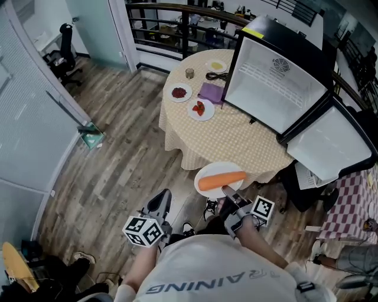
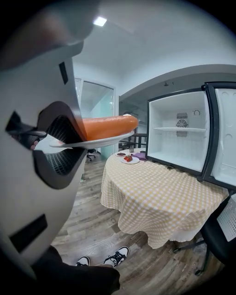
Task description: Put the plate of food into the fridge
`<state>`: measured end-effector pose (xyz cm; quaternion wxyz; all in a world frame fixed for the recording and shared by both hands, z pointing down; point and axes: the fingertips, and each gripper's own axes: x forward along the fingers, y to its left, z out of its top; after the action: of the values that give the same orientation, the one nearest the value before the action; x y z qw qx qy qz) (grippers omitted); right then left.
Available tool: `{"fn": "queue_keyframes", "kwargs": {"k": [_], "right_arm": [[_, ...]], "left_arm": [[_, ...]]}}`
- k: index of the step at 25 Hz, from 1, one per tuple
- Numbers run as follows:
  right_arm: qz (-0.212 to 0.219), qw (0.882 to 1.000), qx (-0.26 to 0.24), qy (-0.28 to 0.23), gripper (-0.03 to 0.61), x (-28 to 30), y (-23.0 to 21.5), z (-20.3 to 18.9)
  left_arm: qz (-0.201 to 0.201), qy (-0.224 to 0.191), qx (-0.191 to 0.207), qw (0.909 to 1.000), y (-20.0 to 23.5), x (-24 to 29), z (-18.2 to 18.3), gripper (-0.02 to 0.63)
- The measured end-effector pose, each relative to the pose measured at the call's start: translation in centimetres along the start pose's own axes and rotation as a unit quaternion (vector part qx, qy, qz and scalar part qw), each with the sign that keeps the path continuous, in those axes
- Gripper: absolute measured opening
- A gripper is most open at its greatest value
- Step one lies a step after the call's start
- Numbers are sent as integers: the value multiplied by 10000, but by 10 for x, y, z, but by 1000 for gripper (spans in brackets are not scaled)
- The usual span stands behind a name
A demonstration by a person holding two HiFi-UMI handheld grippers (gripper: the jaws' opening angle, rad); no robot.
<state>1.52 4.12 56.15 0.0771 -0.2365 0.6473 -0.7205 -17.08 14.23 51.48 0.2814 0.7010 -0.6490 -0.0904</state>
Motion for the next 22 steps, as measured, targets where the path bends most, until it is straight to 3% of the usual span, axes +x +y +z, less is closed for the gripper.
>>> {"fn": "queue_keyframes", "kwargs": {"k": [10,22], "right_arm": [[178,9997,92,-127,40,48,21,94],[245,9985,208,-450,40,65,30,218]], "left_arm": [[-91,80,361,9993,-1,107,47,8],[-329,257,564,9975,-41,230,69,8]]}}
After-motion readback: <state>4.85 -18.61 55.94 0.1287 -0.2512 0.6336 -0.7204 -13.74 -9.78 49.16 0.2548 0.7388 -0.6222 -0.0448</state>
